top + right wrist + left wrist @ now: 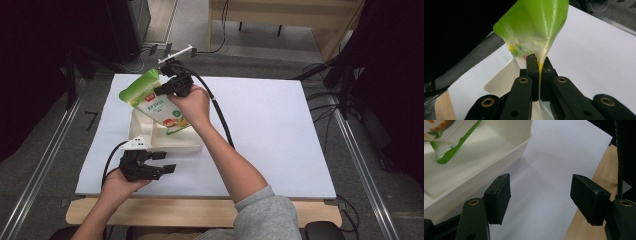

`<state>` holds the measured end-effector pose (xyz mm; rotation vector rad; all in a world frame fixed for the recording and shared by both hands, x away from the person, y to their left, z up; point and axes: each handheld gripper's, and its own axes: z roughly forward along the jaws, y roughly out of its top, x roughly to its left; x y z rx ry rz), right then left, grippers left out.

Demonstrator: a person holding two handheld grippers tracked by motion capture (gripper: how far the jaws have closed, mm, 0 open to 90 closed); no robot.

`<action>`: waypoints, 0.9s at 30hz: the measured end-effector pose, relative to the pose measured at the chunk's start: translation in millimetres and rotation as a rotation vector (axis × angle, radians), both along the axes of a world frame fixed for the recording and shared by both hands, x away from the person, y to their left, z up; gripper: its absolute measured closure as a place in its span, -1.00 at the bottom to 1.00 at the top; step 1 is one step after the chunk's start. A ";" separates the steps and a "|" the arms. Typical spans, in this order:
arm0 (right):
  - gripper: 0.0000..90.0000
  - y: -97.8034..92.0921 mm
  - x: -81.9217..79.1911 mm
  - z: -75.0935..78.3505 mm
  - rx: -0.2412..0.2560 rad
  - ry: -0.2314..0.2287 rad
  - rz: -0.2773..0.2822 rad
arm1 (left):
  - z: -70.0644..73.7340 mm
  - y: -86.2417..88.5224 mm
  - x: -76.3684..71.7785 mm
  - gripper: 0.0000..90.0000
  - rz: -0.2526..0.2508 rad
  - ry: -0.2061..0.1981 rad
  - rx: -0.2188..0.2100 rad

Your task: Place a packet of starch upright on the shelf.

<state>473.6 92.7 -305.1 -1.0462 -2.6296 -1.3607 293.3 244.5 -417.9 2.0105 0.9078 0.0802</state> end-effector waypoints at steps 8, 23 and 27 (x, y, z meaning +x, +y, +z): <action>1.00 -15.1 5.6 -20.0 -0.014 -0.009 -0.025 | 0.1 -0.8 -0.3 -0.26 -0.001 0.004 -0.001; 0.96 -70.2 20.8 -42.2 0.017 0.018 -0.092 | 0.8 -2.4 -1.5 -0.26 -0.005 -0.001 -0.002; 0.93 -81.0 25.5 -50.8 0.016 0.034 -0.104 | 0.4 -2.7 -1.3 -0.26 -0.006 0.001 -0.001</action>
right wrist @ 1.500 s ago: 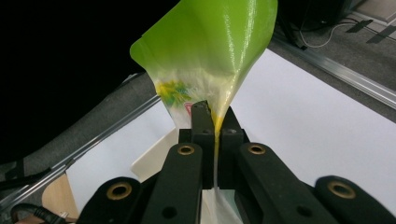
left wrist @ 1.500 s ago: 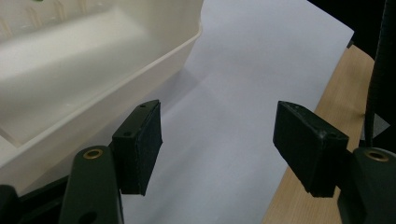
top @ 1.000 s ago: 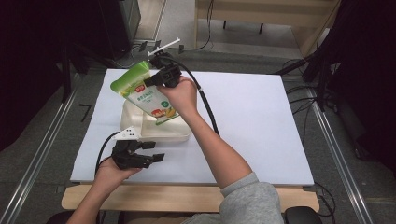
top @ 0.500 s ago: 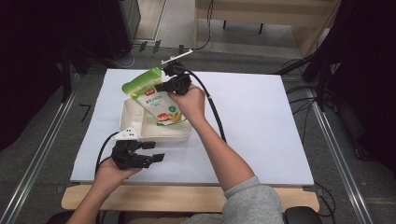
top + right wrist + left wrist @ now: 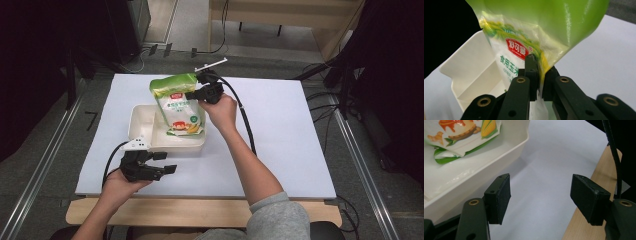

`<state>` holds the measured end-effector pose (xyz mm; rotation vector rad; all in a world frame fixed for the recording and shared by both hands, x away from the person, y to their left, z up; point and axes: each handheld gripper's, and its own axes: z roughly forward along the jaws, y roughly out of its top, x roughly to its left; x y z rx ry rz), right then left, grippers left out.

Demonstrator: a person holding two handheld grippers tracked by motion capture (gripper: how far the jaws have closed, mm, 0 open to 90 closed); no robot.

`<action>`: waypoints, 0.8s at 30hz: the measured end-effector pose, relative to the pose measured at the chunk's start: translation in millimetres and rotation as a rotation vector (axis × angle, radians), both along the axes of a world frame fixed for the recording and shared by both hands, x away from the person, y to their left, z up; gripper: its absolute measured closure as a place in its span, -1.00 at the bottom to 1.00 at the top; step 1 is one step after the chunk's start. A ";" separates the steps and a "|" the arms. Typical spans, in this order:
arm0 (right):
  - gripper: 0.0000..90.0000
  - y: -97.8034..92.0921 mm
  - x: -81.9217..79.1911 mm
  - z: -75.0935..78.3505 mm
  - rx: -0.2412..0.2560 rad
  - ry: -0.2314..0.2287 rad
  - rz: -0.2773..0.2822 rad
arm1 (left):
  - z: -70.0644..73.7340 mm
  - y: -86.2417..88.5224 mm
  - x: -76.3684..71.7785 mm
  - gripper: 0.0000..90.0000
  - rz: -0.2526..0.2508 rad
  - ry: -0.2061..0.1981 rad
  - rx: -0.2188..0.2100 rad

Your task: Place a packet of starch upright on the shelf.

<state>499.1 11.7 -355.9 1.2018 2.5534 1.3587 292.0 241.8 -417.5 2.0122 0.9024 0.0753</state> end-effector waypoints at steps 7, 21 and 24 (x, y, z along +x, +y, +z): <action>0.87 -14.7 2.0 -12.8 0.018 0.043 -0.019 | -0.3 -0.1 0.7 -0.26 -0.004 0.008 -0.011; 0.23 -32.8 -8.6 1.6 -0.043 0.001 0.041 | -1.1 0.9 1.5 -0.26 0.005 0.018 -0.014; 0.18 -43.7 -14.9 5.8 -0.012 -0.012 0.041 | -1.5 0.9 1.9 -0.26 0.003 0.022 -0.018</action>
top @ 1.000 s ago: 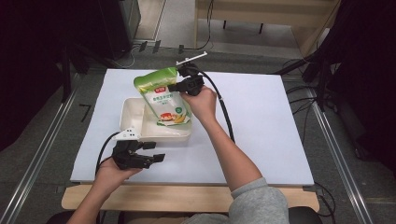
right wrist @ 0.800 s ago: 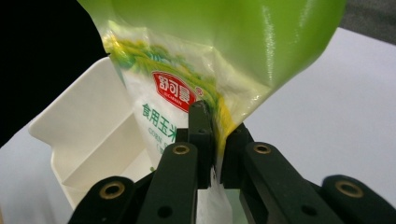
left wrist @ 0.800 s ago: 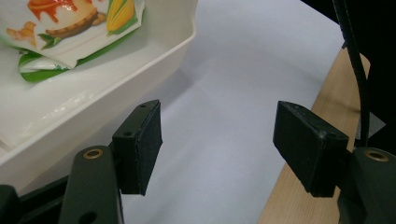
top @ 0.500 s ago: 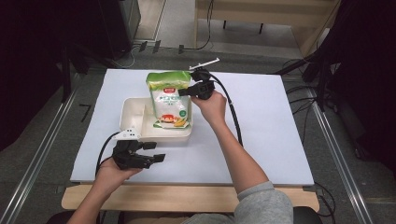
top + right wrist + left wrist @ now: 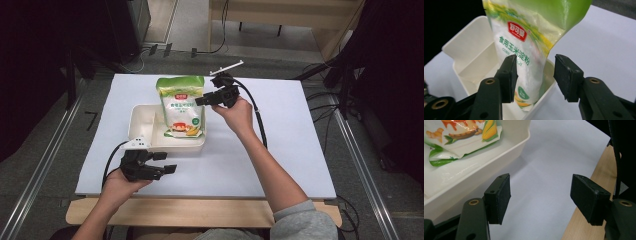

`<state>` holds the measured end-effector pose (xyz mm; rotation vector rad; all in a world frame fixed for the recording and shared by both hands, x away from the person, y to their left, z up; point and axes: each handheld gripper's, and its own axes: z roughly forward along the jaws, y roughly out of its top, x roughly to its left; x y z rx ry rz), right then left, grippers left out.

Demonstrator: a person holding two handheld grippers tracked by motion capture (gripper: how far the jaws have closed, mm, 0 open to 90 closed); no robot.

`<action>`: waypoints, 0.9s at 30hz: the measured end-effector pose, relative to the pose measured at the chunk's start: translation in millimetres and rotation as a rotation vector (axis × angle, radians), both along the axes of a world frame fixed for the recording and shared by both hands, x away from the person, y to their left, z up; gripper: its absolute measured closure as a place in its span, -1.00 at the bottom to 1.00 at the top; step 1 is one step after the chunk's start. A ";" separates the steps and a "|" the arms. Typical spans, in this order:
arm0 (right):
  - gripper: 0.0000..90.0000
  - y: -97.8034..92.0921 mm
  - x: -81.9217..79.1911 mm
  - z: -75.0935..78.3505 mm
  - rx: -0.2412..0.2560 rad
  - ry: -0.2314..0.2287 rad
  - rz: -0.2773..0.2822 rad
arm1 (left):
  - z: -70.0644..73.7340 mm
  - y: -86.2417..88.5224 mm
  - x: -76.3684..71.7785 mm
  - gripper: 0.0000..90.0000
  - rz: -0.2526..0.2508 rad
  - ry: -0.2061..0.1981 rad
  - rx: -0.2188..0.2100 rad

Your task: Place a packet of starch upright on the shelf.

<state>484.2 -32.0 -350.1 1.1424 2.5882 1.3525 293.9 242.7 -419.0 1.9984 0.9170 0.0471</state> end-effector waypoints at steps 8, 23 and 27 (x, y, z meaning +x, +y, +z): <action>0.04 -23.6 -20.0 -0.1 0.035 -0.037 0.037 | 0.7 2.1 0.4 -0.26 0.011 0.006 -0.008; -0.02 -70.4 -82.4 -14.1 0.050 -0.072 0.062 | 1.5 0.7 -0.6 -0.26 0.006 -0.002 -0.003; -0.11 -77.7 -100.0 -22.8 0.054 -0.079 0.071 | 1.3 0.9 -0.5 -0.26 0.009 0.001 -0.003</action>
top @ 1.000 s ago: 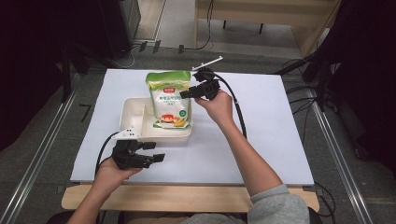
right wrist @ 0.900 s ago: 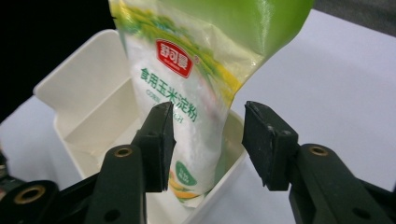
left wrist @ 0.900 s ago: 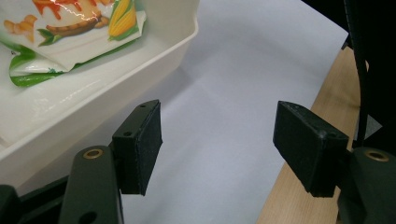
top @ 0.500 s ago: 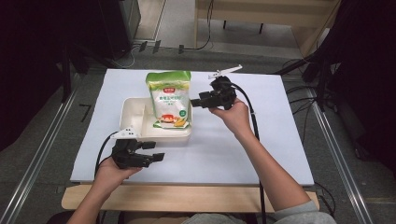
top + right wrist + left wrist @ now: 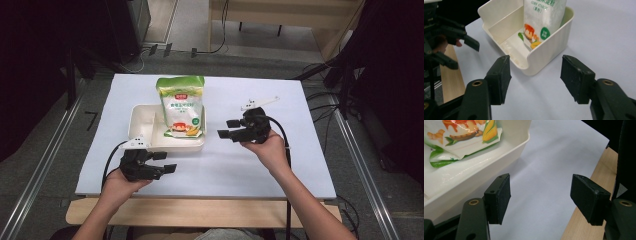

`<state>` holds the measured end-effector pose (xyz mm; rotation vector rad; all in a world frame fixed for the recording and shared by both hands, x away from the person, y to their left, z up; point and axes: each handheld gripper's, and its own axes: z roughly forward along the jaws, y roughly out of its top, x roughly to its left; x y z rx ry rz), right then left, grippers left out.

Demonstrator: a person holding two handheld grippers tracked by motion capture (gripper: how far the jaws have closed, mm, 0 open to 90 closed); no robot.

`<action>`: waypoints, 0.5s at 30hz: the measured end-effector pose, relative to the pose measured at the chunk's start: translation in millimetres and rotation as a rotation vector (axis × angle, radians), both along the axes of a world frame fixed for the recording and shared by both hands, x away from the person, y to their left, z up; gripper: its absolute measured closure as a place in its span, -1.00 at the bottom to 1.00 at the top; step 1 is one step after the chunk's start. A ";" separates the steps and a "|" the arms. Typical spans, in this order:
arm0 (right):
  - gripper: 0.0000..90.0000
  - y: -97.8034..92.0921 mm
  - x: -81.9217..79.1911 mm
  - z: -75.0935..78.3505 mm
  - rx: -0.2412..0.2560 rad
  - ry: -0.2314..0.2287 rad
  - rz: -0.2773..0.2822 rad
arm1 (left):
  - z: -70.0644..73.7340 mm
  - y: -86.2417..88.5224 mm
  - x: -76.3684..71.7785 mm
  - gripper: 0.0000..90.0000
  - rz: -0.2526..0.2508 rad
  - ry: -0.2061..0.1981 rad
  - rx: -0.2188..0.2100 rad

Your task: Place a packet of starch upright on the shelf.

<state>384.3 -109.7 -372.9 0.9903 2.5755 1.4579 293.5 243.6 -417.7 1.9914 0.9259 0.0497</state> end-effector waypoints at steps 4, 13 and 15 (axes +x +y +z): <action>-0.13 -7.1 -16.0 -11.5 -0.009 -0.036 -0.022 | 0.1 0.6 0.0 -0.26 0.004 -0.002 -0.001; -0.09 -20.1 -26.6 -45.9 0.000 -0.017 -0.062 | -0.4 -0.9 -0.2 -0.26 -0.008 -0.001 0.009; -0.09 -18.5 -24.6 -52.2 -0.004 0.015 -0.063 | -0.5 -1.3 -0.3 -0.26 -0.012 0.004 0.011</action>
